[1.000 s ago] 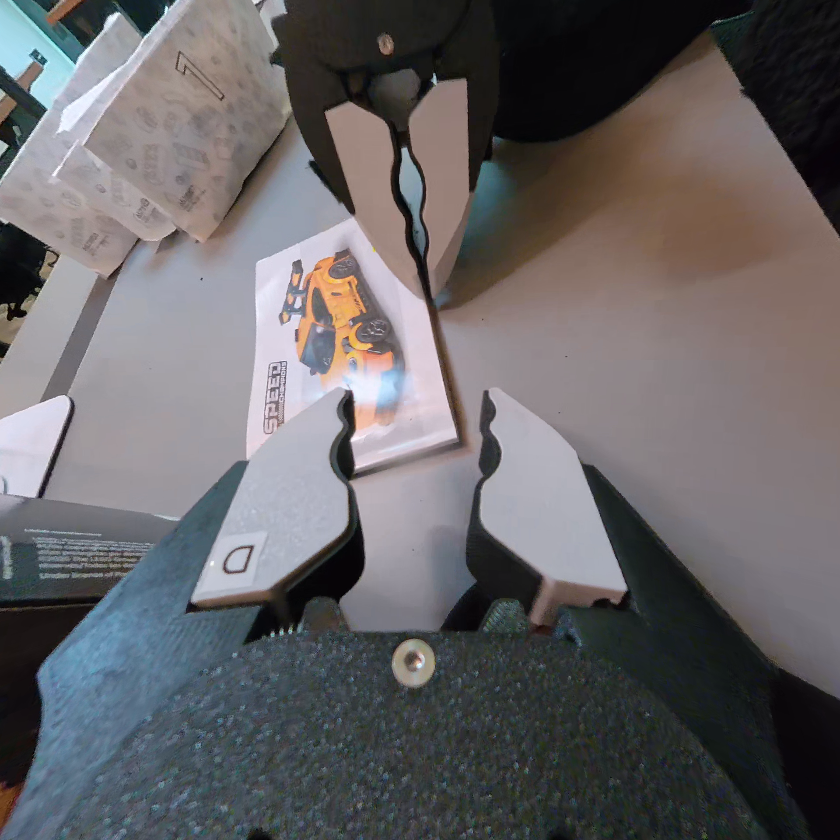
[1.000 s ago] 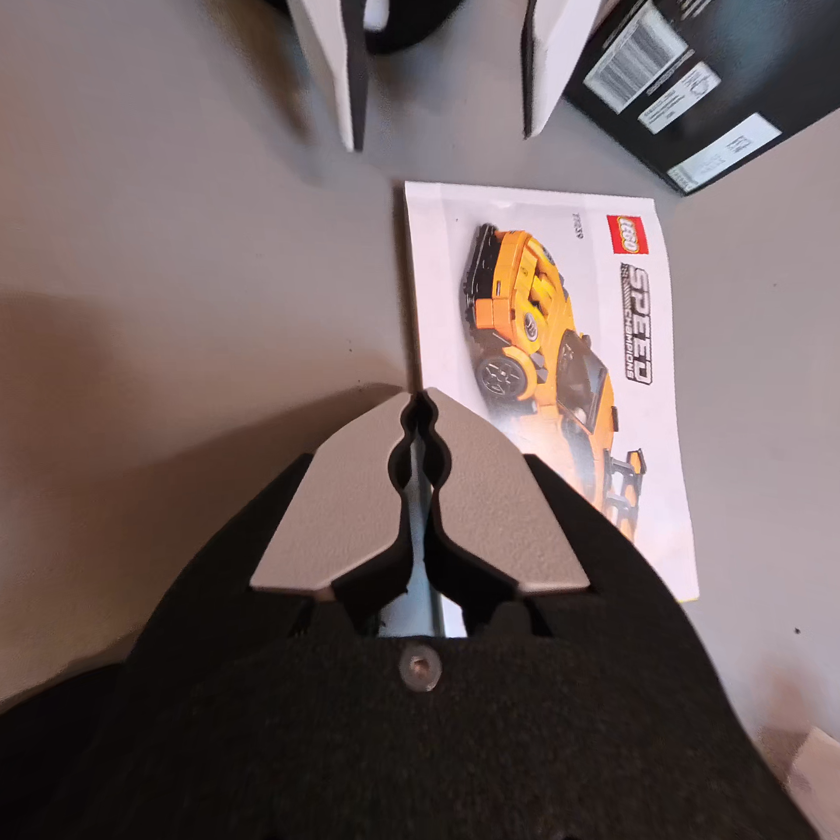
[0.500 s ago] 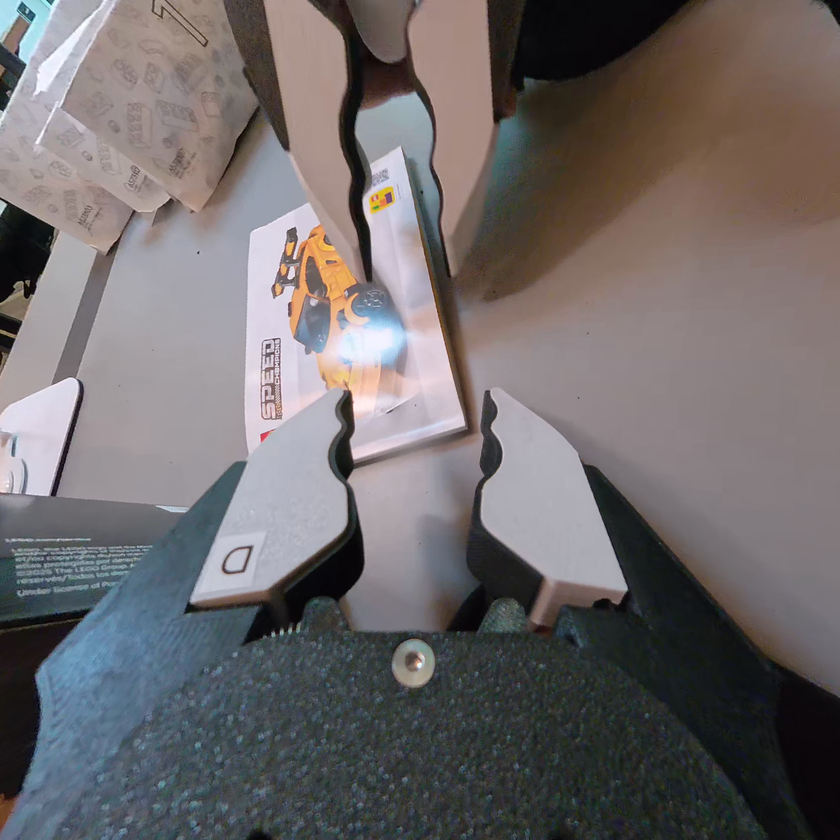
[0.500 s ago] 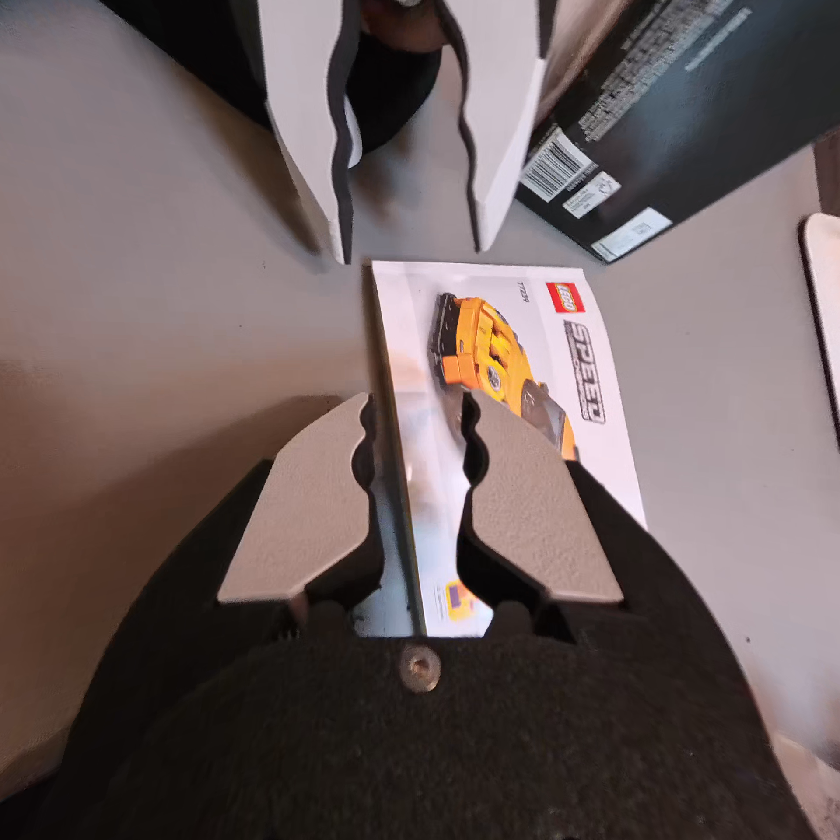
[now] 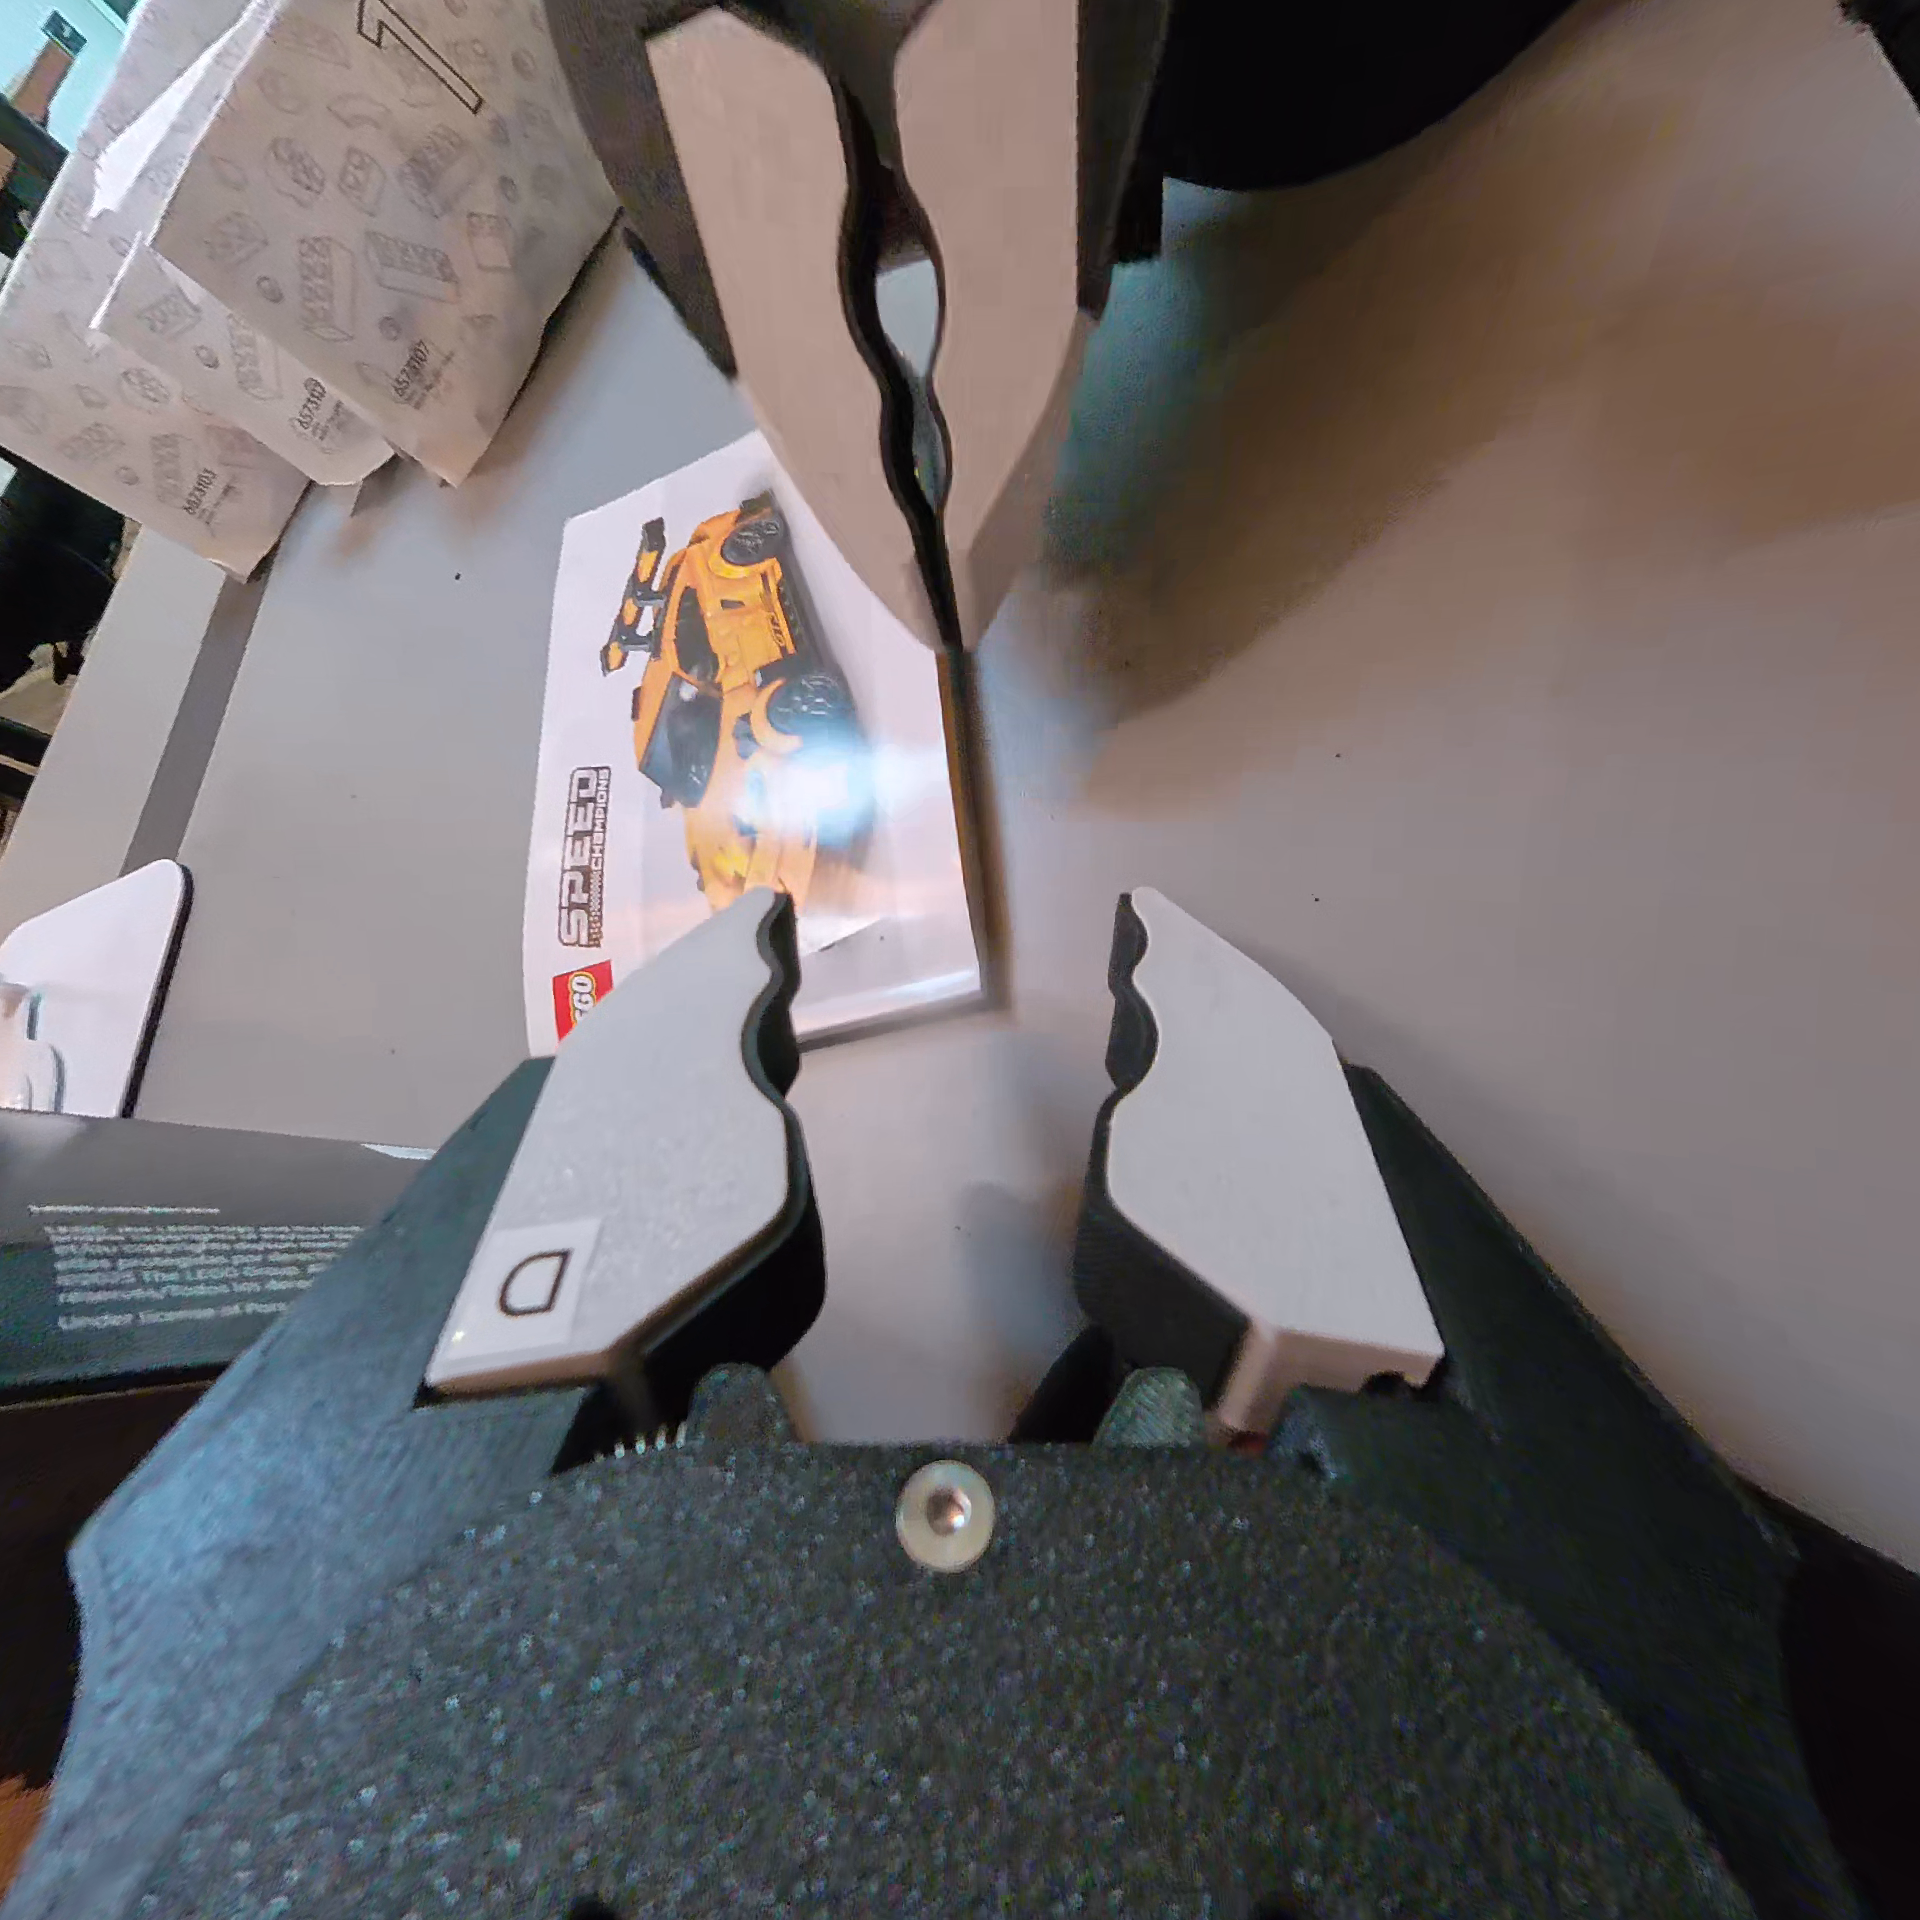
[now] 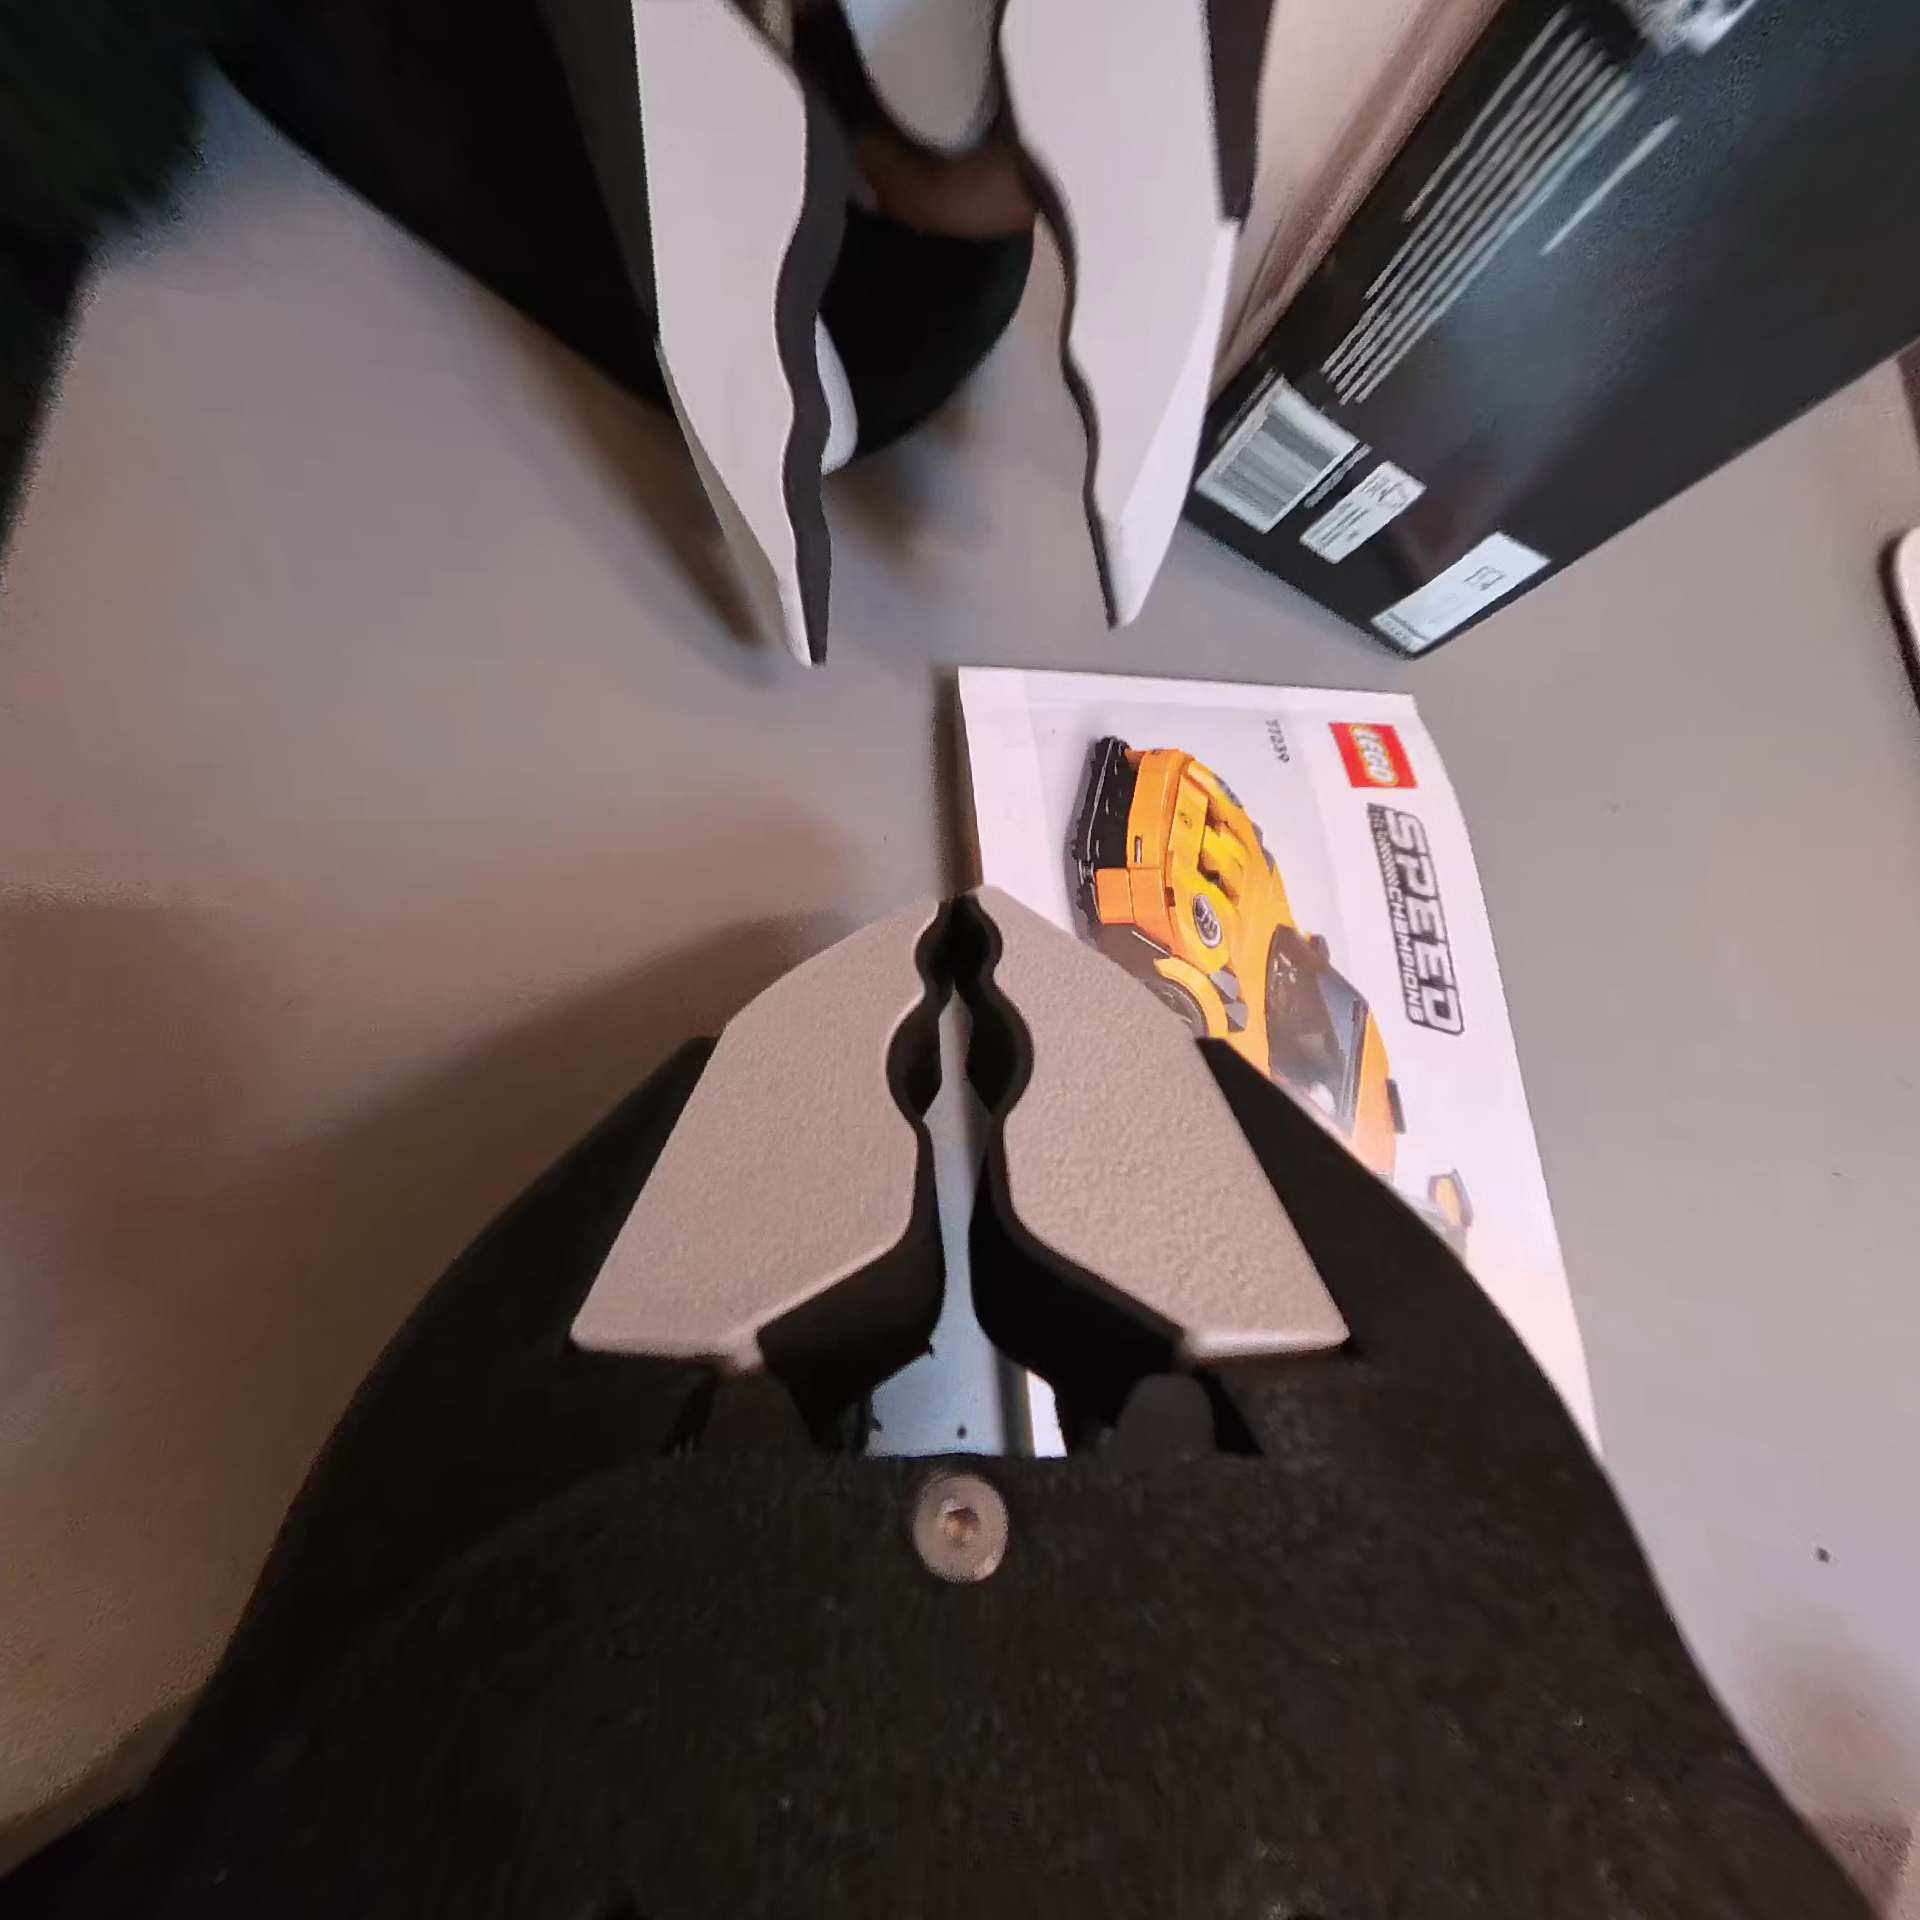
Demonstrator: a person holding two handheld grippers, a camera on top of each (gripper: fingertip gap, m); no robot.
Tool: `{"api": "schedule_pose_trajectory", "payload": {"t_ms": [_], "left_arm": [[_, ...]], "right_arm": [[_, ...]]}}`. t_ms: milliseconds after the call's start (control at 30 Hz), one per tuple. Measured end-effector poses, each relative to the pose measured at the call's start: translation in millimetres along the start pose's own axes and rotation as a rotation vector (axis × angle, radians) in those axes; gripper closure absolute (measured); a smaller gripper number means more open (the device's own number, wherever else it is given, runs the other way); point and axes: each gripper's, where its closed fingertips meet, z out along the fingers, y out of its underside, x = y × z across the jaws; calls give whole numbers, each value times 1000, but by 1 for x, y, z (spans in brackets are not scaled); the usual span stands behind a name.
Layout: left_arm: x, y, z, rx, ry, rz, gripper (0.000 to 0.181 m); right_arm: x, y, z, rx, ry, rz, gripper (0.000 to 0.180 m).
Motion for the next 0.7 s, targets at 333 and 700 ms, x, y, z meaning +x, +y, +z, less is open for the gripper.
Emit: {"api": "schedule_pose_trajectory", "payload": {"t_ms": [333, 700], "left_arm": [[-6, -2, 0, 5, -22, -33, 128], [-8, 3, 2, -23, -22, -77, 126]], "right_arm": [[38, 12, -4, -57, 106, 81, 134], [91, 70, 13, -319, -241, 233, 72]]}}
